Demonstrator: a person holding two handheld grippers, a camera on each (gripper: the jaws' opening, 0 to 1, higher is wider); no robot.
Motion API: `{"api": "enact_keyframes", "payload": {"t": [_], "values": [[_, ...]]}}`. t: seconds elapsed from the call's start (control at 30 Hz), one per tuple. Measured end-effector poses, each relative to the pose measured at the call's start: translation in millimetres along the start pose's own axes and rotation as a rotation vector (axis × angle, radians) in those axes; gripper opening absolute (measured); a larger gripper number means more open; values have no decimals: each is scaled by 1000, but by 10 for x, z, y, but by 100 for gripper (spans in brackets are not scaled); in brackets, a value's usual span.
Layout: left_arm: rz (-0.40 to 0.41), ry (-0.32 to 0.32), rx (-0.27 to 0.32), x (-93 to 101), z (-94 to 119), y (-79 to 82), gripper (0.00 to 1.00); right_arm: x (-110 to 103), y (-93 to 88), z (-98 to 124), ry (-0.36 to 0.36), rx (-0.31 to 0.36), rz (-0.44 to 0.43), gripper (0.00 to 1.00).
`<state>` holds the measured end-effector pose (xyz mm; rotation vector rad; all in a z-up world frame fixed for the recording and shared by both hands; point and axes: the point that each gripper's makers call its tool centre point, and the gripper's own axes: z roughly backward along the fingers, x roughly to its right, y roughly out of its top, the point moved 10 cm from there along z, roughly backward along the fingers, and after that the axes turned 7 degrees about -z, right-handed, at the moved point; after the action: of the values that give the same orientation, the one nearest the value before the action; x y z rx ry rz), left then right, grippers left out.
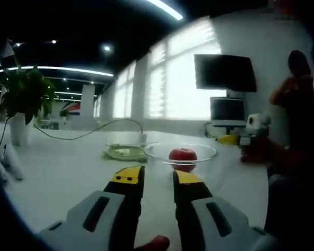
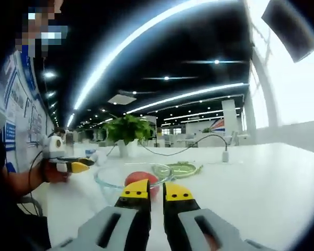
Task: Open container latches remove lid place lid upside down on tabletop take tomato from container place on tabletop
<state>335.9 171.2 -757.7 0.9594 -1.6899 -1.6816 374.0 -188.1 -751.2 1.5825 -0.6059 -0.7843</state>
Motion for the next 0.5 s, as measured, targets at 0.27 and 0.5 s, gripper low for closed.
{"api": "enact_keyframes", "payload": {"t": [0.27,0.5], "values": [[-3,-2,-11,4,0,-9,23,-57,-46,-36,-13,-40,63,4],[-8,10,-14,-2,3,-9,22,-71,-37,-25,-9,-33,75,4]]}}
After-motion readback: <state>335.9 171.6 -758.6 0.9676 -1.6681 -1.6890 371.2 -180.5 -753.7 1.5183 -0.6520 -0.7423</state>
